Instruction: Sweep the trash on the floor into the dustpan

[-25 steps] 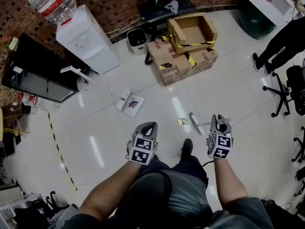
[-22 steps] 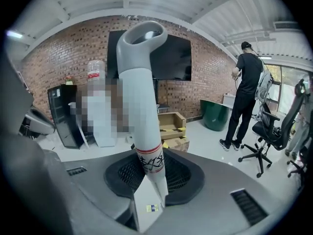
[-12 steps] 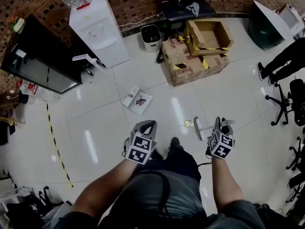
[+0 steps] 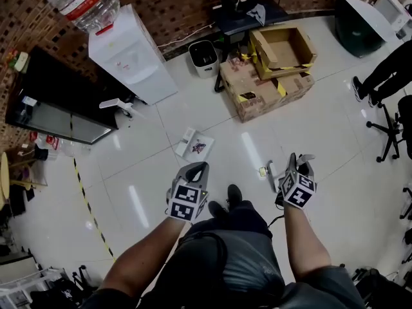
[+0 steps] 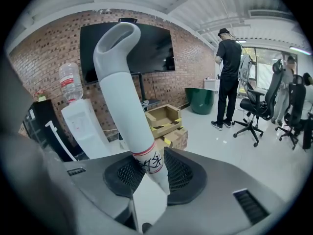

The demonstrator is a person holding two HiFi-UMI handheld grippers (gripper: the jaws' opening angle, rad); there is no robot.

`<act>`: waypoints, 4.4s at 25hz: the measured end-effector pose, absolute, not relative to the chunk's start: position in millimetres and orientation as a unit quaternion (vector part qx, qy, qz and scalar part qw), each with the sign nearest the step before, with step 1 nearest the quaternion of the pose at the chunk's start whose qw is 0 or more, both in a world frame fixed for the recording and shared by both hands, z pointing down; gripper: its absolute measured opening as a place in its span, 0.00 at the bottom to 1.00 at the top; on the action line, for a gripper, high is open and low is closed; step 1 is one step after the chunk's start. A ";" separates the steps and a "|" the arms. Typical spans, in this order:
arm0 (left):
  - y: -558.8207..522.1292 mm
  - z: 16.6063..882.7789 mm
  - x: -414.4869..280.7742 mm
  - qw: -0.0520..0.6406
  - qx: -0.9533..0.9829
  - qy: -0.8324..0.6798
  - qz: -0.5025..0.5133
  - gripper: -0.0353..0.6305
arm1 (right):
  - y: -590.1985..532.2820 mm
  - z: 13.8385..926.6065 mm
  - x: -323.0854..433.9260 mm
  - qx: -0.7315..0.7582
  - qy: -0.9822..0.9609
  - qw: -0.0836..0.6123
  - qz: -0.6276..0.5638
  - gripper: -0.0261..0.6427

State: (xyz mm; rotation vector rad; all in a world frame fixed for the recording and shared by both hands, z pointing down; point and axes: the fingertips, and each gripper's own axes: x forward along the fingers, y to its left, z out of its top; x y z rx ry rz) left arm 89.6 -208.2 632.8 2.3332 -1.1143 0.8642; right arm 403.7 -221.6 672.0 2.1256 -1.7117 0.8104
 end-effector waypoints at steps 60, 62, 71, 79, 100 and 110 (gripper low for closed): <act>-379.0 665.9 -271.1 0.190 0.879 -0.315 0.304 0.06 | -439.3 662.5 -96.6 0.744 -0.572 0.113 0.328 0.21; -381.2 664.4 -266.8 0.191 0.881 -0.311 0.300 0.06 | -439.7 660.9 -99.3 0.746 -0.564 0.103 0.337 0.21; -384.5 666.9 -255.3 0.194 0.884 -0.303 0.299 0.06 | -440.9 649.3 -116.1 0.734 -0.584 0.097 0.332 0.20; -388.9 656.8 -260.8 0.191 0.885 -0.304 0.295 0.06 | -422.3 632.6 -80.9 0.754 -0.573 0.107 0.303 0.17; -359.2 591.8 -201.6 0.167 0.927 -0.247 0.228 0.06 | -308.7 530.0 29.8 0.815 -0.513 -0.039 0.266 0.17; -321.1 490.4 -138.5 0.129 0.955 -0.224 0.144 0.06 | -248.3 416.4 64.4 0.803 -0.577 -0.027 0.149 0.16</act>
